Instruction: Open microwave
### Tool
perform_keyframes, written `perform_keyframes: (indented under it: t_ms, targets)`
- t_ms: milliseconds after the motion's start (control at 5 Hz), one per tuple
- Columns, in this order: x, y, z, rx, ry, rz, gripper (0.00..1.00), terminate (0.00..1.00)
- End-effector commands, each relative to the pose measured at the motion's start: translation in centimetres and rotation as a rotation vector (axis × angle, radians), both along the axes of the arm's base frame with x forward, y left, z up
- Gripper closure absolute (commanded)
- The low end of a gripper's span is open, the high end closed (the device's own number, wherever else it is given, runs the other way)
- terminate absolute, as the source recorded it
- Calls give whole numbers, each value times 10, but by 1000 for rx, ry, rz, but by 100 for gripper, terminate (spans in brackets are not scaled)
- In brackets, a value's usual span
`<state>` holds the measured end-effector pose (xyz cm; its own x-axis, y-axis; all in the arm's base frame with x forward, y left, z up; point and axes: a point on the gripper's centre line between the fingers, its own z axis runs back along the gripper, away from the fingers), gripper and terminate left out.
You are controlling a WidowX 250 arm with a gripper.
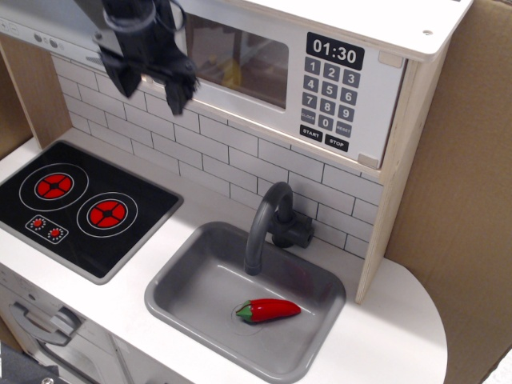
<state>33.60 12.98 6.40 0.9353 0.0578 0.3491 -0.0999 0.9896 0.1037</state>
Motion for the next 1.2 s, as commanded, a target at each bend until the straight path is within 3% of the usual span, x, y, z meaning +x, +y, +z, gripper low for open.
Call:
perform_keyframes:
  t_ms: [0,600,800,1000]
  targets:
    - [23,17,41,6,-90,-5,0,0]
    - [43,32,43,-10,-67,-15,0,0]
    - [44,32,42,-15,-56,-59,100,0]
    - [43,33,42,-28,-38,-97,100,0]
